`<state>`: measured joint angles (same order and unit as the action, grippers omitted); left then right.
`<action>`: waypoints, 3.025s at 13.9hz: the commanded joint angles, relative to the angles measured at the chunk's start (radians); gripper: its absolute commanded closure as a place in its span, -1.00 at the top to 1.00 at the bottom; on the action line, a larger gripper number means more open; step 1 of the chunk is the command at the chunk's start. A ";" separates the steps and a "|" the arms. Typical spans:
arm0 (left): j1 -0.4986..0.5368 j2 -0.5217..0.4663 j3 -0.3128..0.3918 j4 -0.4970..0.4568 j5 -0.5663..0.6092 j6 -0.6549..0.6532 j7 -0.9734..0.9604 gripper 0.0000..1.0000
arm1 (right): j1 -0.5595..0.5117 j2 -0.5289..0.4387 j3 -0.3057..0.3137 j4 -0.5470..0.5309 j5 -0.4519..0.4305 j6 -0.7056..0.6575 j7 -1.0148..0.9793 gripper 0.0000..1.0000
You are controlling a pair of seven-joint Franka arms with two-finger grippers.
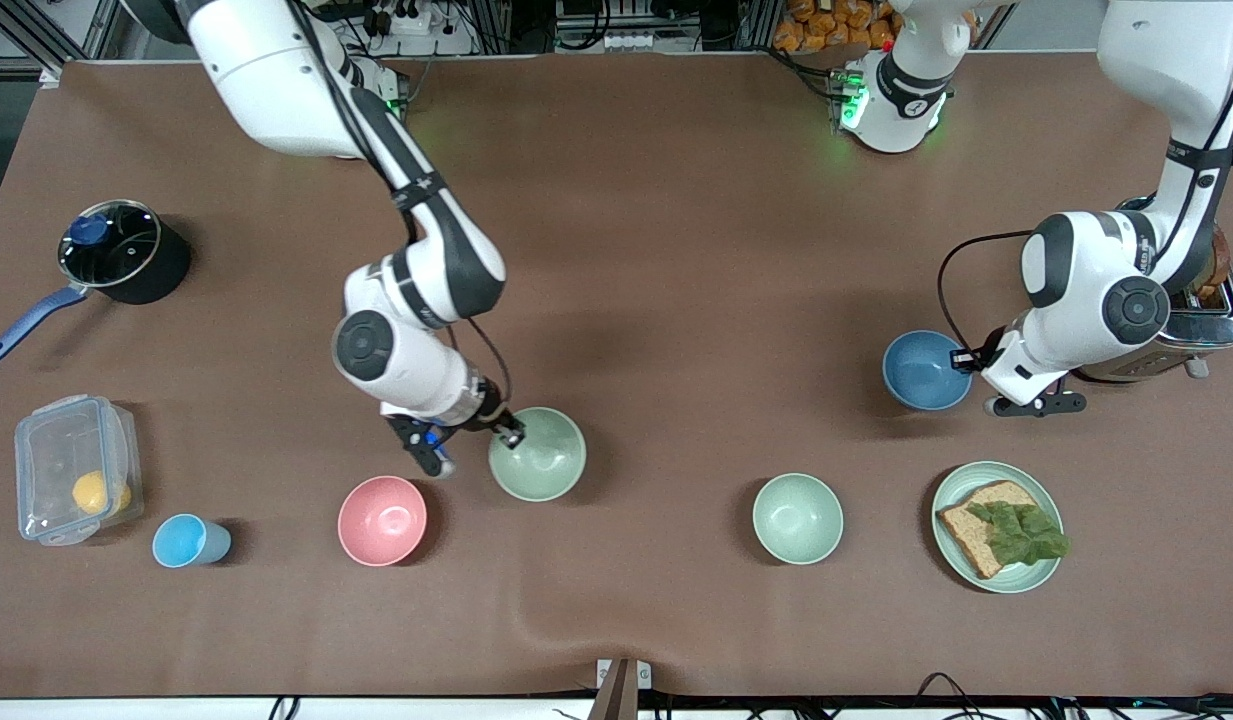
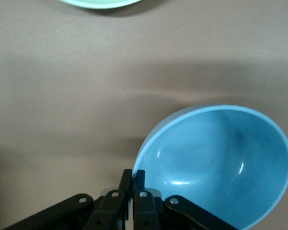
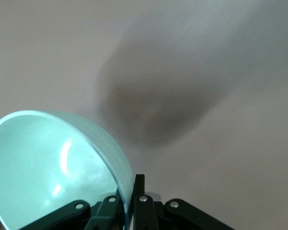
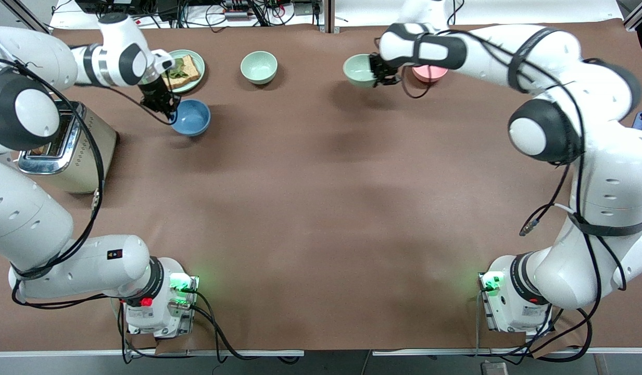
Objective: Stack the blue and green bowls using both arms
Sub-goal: 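Slide the green bowl inward with the right gripper while the left lifts the blue bowl, then carry the blue bowl over the green bowl with the left gripper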
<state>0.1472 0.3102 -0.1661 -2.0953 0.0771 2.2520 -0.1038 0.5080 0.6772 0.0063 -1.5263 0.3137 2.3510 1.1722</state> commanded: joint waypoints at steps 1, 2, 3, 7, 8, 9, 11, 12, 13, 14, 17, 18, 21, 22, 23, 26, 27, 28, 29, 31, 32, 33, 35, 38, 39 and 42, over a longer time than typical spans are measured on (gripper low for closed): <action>0.006 -0.031 -0.082 0.047 0.003 -0.080 -0.074 -1.00 | 0.084 0.076 -0.009 0.055 0.024 0.100 0.119 -1.00; 0.006 -0.032 -0.111 0.050 0.003 -0.081 -0.120 -1.00 | 0.108 0.097 -0.009 0.055 0.024 0.150 0.156 -1.00; 0.006 -0.037 -0.140 0.049 0.003 -0.081 -0.163 -1.00 | 0.127 0.117 -0.009 0.055 0.024 0.193 0.184 -1.00; 0.008 -0.046 -0.190 0.035 0.003 -0.101 -0.203 -1.00 | 0.142 0.131 -0.009 0.055 0.022 0.215 0.199 0.99; 0.009 -0.049 -0.202 0.031 0.001 -0.103 -0.206 -1.00 | 0.150 0.124 -0.011 0.055 0.015 0.214 0.198 1.00; 0.009 -0.054 -0.211 0.032 0.003 -0.123 -0.220 -1.00 | 0.149 0.108 -0.012 0.057 0.021 0.205 0.198 1.00; 0.012 -0.072 -0.249 0.035 -0.003 -0.146 -0.261 -1.00 | 0.135 0.090 -0.017 0.057 0.022 0.191 0.246 1.00; 0.012 -0.080 -0.269 0.041 -0.025 -0.160 -0.295 -1.00 | 0.118 0.070 -0.019 0.058 0.021 0.165 0.298 1.00; 0.012 -0.083 -0.291 0.049 -0.048 -0.173 -0.325 -1.00 | 0.094 0.058 -0.020 0.064 0.021 0.134 0.329 1.00; 0.009 -0.083 -0.312 0.064 -0.060 -0.180 -0.359 -1.00 | 0.074 0.053 -0.019 0.083 0.021 0.101 0.334 1.00; -0.001 -0.056 -0.374 0.151 -0.066 -0.181 -0.492 -1.00 | 0.000 0.070 -0.017 0.115 0.028 0.068 0.333 1.00; -0.011 -0.034 -0.395 0.187 -0.074 -0.181 -0.549 -1.00 | -0.023 0.077 -0.015 0.115 0.041 0.068 0.334 1.00; -0.084 0.030 -0.403 0.299 -0.103 -0.186 -0.704 -1.00 | -0.026 0.119 -0.017 0.114 0.154 0.079 0.345 1.00; -0.107 0.058 -0.403 0.341 -0.103 -0.187 -0.764 -1.00 | -0.028 0.130 -0.017 0.114 0.160 0.082 0.346 1.00; -0.135 0.084 -0.403 0.384 -0.103 -0.187 -0.819 -1.00 | -0.026 0.143 -0.015 0.114 0.162 0.091 0.346 1.00; -0.195 0.144 -0.403 0.493 -0.111 -0.189 -0.966 -1.00 | -0.011 0.180 -0.011 0.115 0.171 0.163 0.348 1.00; -0.207 0.164 -0.403 0.523 -0.111 -0.187 -1.011 -1.00 | -0.006 0.191 -0.011 0.115 0.185 0.183 0.348 1.00; -0.216 0.176 -0.403 0.540 -0.111 -0.187 -1.046 -1.00 | -0.005 0.196 -0.009 0.117 0.189 0.195 0.348 1.00; -0.224 0.187 -0.403 0.541 -0.111 -0.187 -1.073 -1.00 | -0.005 0.200 -0.009 0.117 0.189 0.197 0.348 1.00; -0.248 0.223 -0.401 0.579 -0.109 -0.187 -1.154 -1.00 | -0.002 0.202 -0.009 0.117 0.189 0.198 0.348 1.00; -0.258 0.245 -0.401 0.605 -0.108 -0.187 -1.204 -1.00 | 0.003 0.203 -0.011 0.117 0.189 0.198 0.348 1.00; -0.268 0.260 -0.400 0.629 -0.106 -0.186 -1.226 -1.00 | 0.001 0.203 -0.009 0.118 0.189 0.200 0.348 1.00; -0.270 0.271 -0.398 0.643 -0.108 -0.184 -1.226 -1.00 | 0.001 0.203 -0.011 0.120 0.191 0.200 0.348 1.00; -0.270 0.270 -0.394 0.643 -0.108 -0.178 -1.229 -1.00 | 0.004 0.205 -0.011 0.120 0.189 0.202 0.346 1.00; -0.268 0.268 -0.394 0.649 -0.109 -0.177 -1.231 -1.00 | 0.007 0.208 -0.011 0.120 0.189 0.202 0.346 1.00; -0.264 0.294 -0.392 0.696 -0.109 -0.175 -1.257 -1.00 | 0.007 0.208 -0.011 0.120 0.189 0.202 0.346 1.00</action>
<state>-0.1122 0.5742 -0.5639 -1.4586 -0.0112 2.0920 -1.3384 0.5100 0.8714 -0.0043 -1.4231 0.4824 2.5426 1.5116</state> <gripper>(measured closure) 0.956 0.000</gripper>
